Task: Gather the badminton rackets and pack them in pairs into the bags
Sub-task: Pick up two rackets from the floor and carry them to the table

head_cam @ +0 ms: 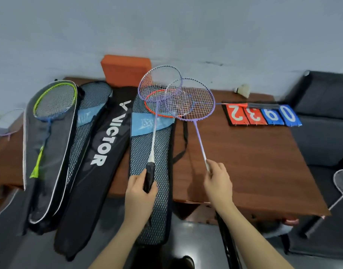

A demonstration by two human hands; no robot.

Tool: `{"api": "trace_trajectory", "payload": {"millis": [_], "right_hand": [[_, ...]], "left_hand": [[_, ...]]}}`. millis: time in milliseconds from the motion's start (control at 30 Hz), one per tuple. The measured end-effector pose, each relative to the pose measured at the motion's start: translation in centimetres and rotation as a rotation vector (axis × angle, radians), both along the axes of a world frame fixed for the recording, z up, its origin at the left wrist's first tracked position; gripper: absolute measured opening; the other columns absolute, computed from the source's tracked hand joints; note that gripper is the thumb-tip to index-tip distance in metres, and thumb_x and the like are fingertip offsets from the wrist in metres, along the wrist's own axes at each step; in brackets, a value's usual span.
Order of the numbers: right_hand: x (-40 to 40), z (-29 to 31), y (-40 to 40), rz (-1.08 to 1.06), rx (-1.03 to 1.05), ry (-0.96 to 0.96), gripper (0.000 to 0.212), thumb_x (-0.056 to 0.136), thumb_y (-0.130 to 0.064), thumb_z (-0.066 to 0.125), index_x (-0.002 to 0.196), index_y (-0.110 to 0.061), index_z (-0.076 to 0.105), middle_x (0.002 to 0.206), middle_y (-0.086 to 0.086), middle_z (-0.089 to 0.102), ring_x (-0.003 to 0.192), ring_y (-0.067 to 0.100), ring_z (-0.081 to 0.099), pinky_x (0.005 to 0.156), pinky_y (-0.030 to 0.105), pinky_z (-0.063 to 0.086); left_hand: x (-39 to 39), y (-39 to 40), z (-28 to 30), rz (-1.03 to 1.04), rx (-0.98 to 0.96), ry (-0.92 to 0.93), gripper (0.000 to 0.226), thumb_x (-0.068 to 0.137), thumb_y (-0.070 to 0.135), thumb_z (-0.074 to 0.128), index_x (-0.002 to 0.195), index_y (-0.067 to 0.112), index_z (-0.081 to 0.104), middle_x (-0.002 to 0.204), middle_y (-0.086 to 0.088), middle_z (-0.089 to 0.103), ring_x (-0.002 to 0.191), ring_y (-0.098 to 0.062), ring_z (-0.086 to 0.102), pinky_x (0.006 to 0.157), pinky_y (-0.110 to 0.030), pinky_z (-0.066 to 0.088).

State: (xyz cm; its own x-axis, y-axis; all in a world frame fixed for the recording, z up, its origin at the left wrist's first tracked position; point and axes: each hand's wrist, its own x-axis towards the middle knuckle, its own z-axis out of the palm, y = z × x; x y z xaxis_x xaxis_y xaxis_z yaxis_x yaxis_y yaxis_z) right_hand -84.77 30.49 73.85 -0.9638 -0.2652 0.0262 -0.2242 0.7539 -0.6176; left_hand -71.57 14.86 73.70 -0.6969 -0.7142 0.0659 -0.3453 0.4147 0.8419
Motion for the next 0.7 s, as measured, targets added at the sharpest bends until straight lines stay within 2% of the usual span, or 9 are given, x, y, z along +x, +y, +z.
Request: {"api": "trace_trajectory", "payload": {"millis": [100,233,300,400,467,533,700], "right_hand": [[-1.2,-1.0,-1.7,-0.051,0.056,-0.042,0.036,0.091,-0.008,0.044,0.125,-0.018,0.050,0.114,0.004,0.052,0.083,0.031,0.057,0.066,0.034,0.043],[-1.8,-2.2,-3.6,-0.144,0.087,-0.112,0.037,0.091,-0.007,0.043,0.127,-0.018,0.047,0.118,0.004,0.050,0.087,0.030,0.057,0.070,0.036,0.045],[-1.7,-2.7,-4.2,-0.179,0.101,-0.128,0.037,0.091,-0.007,0.043,0.126,-0.017,0.047,0.118,0.004,0.050,0.086,0.029,0.057,0.069,0.036,0.047],[-1.1,-3.3,-4.5,-0.223,0.115,-0.132,0.035,0.091,-0.008,0.043,0.124,-0.017,0.047,0.117,0.005,0.050,0.083,0.030,0.057,0.067,0.038,0.048],[-0.7,-3.5,-4.7,-0.239,0.127,-0.129,0.034,0.092,-0.009,0.043,0.125,-0.017,0.048,0.117,0.005,0.050,0.082,0.030,0.057,0.065,0.036,0.045],[-0.5,-3.4,-4.9,-0.255,0.126,-0.126,0.034,0.092,-0.009,0.043,0.125,-0.017,0.048,0.119,0.005,0.049,0.083,0.030,0.057,0.064,0.034,0.042],[1.3,-3.5,-3.4,-0.314,0.108,-0.116,0.034,0.092,-0.008,0.044,0.124,-0.016,0.048,0.117,0.005,0.049,0.075,0.030,0.057,0.060,0.039,0.048]], "left_hand": [[-1.9,-2.0,-1.7,-0.060,0.000,-0.100,0.049,0.082,0.015,0.066,0.129,0.013,0.052,0.096,0.003,0.049,0.085,-0.012,0.053,0.079,-0.026,0.044],[-4.1,-4.5,-3.2,-0.215,0.035,-0.232,0.055,0.087,0.023,0.059,0.137,0.018,0.037,0.115,0.003,0.045,0.093,-0.004,0.046,0.080,-0.018,0.036],[-5.3,-5.9,-3.9,-0.298,0.015,-0.313,0.064,0.087,0.024,0.058,0.143,0.023,0.025,0.120,0.001,0.042,0.094,-0.010,0.050,0.081,-0.025,0.043],[-6.5,-6.9,-4.9,-0.421,-0.104,-0.459,0.072,0.087,0.027,0.056,0.145,0.027,0.014,0.112,-0.001,0.042,0.088,-0.022,0.055,0.078,-0.037,0.048],[-7.0,-7.2,-5.7,-0.469,-0.244,-0.540,0.070,0.087,0.031,0.056,0.145,0.023,0.017,0.108,-0.003,0.047,0.090,-0.022,0.054,0.080,-0.035,0.046],[-7.4,-7.5,-6.6,-0.496,-0.316,-0.536,0.069,0.085,0.031,0.057,0.144,0.019,0.022,0.106,-0.004,0.051,0.096,-0.022,0.052,0.081,-0.034,0.044],[-7.5,-7.8,-7.8,-0.556,-0.273,-0.451,0.069,0.084,0.027,0.063,0.141,0.010,0.030,0.108,-0.009,0.048,0.099,-0.025,0.048,0.082,-0.035,0.040]]}}
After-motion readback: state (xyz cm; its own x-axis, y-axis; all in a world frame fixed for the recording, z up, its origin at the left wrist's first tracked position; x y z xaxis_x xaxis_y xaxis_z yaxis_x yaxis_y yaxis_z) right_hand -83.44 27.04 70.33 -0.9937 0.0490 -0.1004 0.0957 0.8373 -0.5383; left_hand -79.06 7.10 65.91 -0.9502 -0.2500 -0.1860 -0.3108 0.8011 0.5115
